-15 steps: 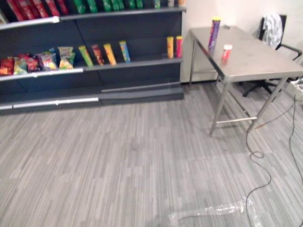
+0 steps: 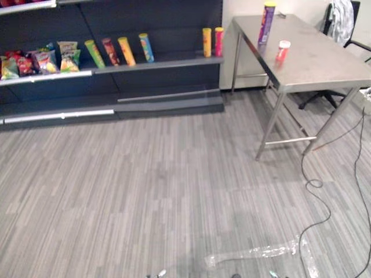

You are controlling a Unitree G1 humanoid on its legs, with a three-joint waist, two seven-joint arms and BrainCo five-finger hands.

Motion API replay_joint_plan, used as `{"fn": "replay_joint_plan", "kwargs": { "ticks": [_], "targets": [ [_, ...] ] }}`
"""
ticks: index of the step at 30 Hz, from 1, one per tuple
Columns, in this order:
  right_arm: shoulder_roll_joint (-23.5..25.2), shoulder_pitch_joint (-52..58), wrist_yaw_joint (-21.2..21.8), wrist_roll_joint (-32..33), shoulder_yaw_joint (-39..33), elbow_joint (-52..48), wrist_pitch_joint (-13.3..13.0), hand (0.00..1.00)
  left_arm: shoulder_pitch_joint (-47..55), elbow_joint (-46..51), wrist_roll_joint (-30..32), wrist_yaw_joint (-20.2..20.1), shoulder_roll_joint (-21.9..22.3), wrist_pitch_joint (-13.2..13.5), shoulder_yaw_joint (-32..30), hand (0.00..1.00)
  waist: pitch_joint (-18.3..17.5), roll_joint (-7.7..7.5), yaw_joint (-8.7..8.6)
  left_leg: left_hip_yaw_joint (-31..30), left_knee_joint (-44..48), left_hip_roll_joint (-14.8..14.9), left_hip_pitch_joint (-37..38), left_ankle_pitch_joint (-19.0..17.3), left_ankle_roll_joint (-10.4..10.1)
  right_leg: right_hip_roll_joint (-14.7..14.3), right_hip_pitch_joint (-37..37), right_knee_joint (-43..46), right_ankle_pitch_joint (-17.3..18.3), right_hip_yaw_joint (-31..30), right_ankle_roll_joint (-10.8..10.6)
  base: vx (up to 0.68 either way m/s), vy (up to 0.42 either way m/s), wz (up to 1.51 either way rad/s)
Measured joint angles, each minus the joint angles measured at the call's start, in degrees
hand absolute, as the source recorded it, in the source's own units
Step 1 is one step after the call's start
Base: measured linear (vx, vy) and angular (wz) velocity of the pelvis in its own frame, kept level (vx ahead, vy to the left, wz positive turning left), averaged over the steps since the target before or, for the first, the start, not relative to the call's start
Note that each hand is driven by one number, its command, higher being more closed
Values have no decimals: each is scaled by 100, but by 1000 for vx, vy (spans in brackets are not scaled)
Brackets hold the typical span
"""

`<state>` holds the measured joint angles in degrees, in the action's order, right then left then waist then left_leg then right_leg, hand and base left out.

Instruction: Put the gum and the chips on the shelf.

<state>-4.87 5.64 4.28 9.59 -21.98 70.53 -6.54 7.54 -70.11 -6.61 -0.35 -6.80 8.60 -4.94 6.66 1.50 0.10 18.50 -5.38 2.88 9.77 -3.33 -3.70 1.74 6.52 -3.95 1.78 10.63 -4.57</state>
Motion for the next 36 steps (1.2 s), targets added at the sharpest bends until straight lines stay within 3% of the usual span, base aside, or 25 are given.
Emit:
{"fn": "replay_joint_plan", "kwargs": {
  "ticks": [16, 24, 29, 31, 32, 33, 34, 36],
  "targets": [
    [2, 22, -2, 222, 66, -35, -9, 0, -22, -39, -5, -11, 2, 6, 6, 0, 64, -12, 7, 151, -39, 83, 32, -27, 19, -116, 63, -200, -121, -60, 180, -46, -43, -3],
    [-54, 9, -9, 225, 276, -41, -161, 0, -55, -42, -30, 6, -12, 13, 16, 0, 69, -17, 9, 166, -9, 103, -11, -27, 17, -134, -23, -123, -119, -87, 180, 5, -30, -3],
    [-69, -115, -6, 425, 261, -44, -160, 0, -104, -29, -236, 11, -24, 17, -2, 0, 200, -45, 12, 255, 20, 122, -154, -1, -4, -67, -568, 752, 287, -111, 300, -41, -21, -4],
    [23, -116, 0, 449, 264, -39, -164, 0, -123, 17, -560, 5, -96, 32, -125, 0, 365, -246, -4, 257, 1112, 179, -607, -311, -222, 173, -812, 1403, 756, -51, 327, -67, -71, 28],
    [50, -101, -2, 454, 264, -34, -164, 0, -126, 31, -646, 5, -110, 41, -170, 0, 398, -303, -1, 254, 1625, 234, -839, -386, -250, 239, -843, 1515, 855, -19, 370, -82, -105, 43],
    [75, -61, 3, 467, 276, -8, -164, 0, -125, 72, -832, 1, -138, 85, -176, 0, 462, -386, 4, 251, 2707, 389, -1339, -409, -249, 323, -827, 1626, 935, 43, 397, -68, -128, 33],
    [69, -23, 3, 495, 274, -9, -165, 0, -131, 90, -909, 2, -122, 91, -177, 0, 490, -387, 11, 218, 3217, 503, -1585, -399, -250, 328, -805, 1648, 957, 88, 402, -14, -77, 36],
    [11, 10, -5, 632, 278, -12, -166, 0, -155, 101, -1251, -7, -54, 82, -182, 0, 643, -233, 27, -59, 4584, 806, -2221, -533, -275, 297, -609, 1843, 1147, 166, 428, 35, 13, 24]
  ]
}}
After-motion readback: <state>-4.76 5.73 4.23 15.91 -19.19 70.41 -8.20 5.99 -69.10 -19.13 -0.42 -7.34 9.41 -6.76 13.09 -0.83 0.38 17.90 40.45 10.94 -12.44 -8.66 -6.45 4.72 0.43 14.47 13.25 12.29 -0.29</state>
